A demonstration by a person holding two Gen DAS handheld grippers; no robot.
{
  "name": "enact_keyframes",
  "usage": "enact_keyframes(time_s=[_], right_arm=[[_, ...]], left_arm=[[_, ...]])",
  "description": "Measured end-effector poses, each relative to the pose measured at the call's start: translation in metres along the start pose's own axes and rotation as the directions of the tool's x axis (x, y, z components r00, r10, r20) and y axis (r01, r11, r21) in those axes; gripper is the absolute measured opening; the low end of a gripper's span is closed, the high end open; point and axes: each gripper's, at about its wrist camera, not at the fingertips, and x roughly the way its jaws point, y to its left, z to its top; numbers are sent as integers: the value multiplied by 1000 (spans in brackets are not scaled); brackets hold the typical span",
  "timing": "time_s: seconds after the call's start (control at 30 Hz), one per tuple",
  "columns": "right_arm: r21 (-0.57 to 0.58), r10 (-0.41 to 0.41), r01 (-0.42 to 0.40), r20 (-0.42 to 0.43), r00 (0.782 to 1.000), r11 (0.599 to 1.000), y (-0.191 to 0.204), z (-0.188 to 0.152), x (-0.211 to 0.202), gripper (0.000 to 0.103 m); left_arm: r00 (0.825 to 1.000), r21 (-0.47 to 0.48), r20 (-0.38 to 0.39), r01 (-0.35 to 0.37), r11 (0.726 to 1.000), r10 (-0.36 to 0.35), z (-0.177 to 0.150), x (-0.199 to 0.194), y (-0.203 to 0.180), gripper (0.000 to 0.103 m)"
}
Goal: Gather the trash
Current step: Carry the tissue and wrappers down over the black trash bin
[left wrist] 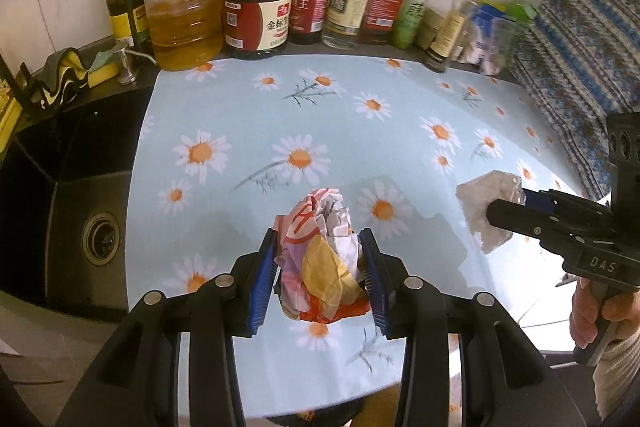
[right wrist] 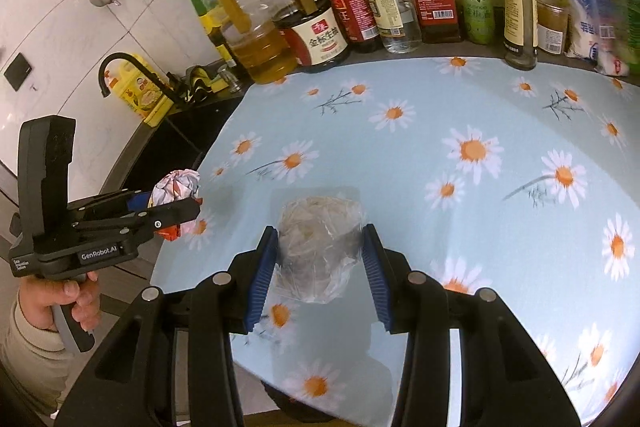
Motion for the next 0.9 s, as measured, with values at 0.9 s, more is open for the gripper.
enact_keyframes(time_s=[0.9], right_arm=[[53,-27,31,-68,997,998,103,-151,2,44]], left_arm=[[993,89,-88,93,992,-85,-154,-50,5,39]])
